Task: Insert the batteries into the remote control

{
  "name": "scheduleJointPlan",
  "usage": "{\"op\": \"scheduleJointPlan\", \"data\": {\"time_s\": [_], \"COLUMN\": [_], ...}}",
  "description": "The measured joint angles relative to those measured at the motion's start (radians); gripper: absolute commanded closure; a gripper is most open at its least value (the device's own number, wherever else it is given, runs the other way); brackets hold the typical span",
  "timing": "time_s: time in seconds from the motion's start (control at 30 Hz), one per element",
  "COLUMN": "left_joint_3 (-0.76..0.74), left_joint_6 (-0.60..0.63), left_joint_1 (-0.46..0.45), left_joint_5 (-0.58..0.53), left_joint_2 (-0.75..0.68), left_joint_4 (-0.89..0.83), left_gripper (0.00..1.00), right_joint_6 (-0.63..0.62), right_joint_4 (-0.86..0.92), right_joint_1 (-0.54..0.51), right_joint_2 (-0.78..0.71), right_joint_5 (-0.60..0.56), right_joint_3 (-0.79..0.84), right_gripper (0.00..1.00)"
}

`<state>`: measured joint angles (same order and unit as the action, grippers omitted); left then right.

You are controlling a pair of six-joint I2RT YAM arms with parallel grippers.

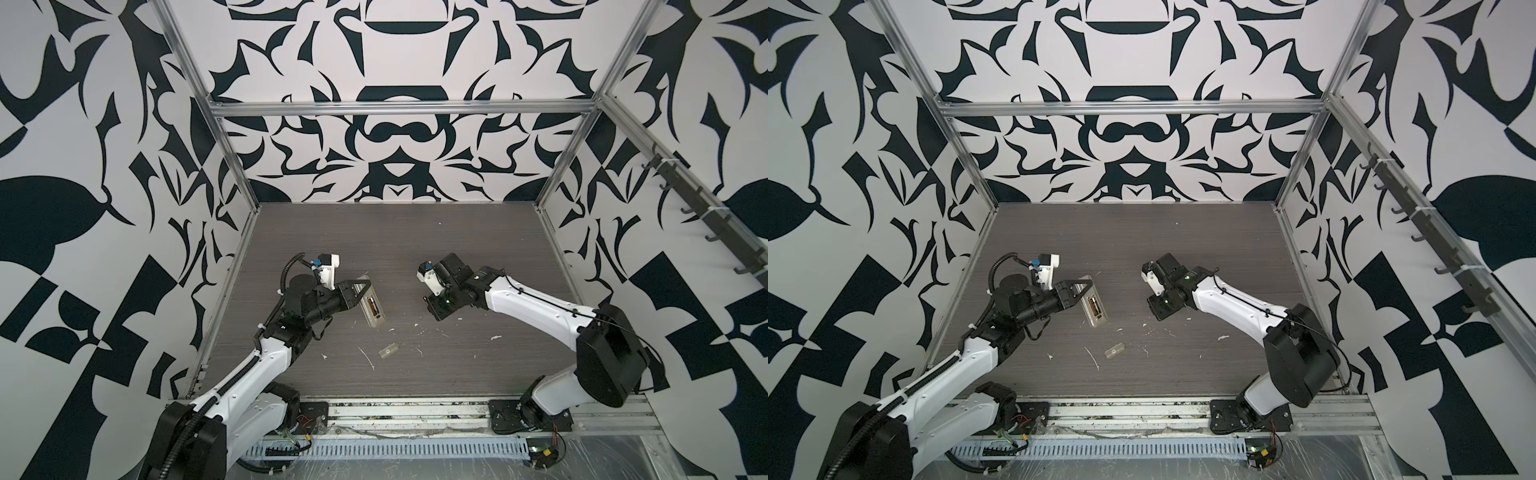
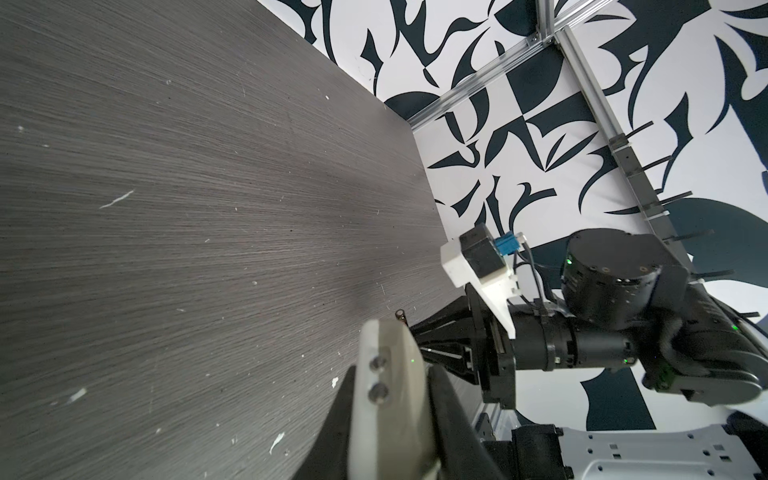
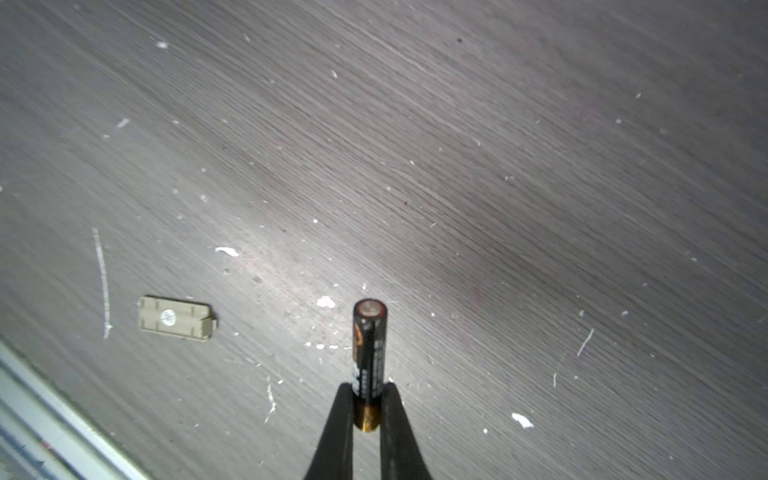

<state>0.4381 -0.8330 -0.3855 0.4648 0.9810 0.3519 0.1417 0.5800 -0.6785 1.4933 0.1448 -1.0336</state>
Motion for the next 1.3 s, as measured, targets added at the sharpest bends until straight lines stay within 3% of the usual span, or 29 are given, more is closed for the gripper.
{"op": "scheduleJointPlan", "data": {"time_s": [0.3,0.77,1.3], "left_joint_3": [0.005,0.020,0.022], "left_joint_6": [0.003,-0.016,-0.017], "left_joint_1": [0.001,0.026,0.032], "left_joint_5": [0.008,0.076,0.090], "left_joint_2": [0.011,0.163,0.171], "left_joint_4": [0.007,0.131,0.168], "left_gripper": [1.00,1.00,1.00], "right_joint_6": [0.014,0.045,0.060], "right_joint_4": [0.060,0.137,0.186], "right_joint_1": [-0.012,-0.035,-0.083], "right_joint_2": [-0.021,-0.066,-0.072], "right_joint_5": [-0.020,-0.062,-0.062], "right_joint_3": [-0.050,-0.124,-0.180], "right_gripper": [0.97,0.98,0.98]}}
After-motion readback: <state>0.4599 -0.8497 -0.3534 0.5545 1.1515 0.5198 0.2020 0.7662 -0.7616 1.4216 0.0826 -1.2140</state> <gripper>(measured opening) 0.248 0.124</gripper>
